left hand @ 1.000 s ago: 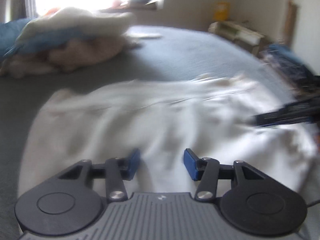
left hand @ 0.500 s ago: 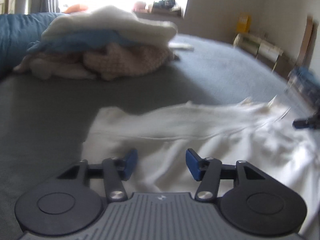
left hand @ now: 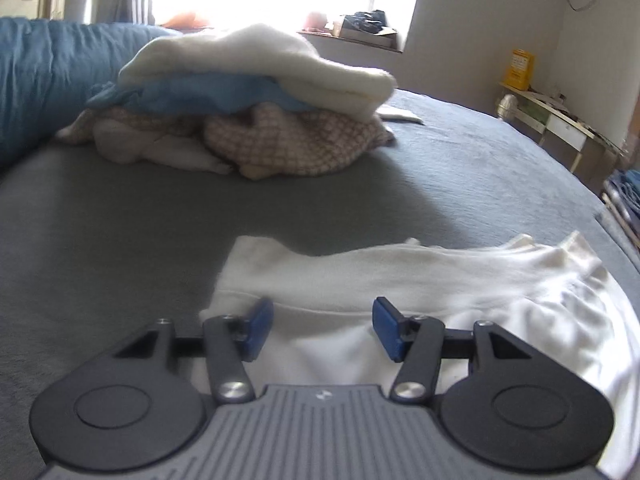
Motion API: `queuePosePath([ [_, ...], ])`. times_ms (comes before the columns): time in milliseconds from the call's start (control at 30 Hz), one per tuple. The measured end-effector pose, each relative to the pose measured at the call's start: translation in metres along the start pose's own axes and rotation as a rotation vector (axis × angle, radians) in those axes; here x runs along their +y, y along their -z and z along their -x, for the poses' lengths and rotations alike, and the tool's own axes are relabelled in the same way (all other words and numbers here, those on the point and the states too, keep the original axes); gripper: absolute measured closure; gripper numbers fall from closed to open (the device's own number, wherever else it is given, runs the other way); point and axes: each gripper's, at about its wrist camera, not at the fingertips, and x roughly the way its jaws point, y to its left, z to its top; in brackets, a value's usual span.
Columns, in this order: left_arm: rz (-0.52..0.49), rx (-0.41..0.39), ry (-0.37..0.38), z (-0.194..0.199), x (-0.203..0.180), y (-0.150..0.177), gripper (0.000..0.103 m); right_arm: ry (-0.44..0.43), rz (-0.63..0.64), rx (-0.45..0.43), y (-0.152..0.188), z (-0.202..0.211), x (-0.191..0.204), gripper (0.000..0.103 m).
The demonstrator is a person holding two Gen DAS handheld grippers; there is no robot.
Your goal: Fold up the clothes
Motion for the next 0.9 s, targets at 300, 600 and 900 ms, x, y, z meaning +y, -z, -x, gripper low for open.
queuePosePath([
  [300, -0.001, 0.070, 0.032, 0.055, -0.014, 0.043, 0.044, 0.099, 0.150, 0.383, 0.064, -0.002, -0.017, 0.084],
  [600, -0.055, 0.107, 0.097, 0.087, -0.037, 0.076, 0.044, 0.046, 0.383, 0.372, 0.065, 0.022, 0.020, 0.079],
  [900, -0.027, 0.165, 0.105, 0.091, -0.025, 0.113, 0.044, 0.218, 0.590, 0.682, 0.091, -0.007, 0.013, 0.079],
])
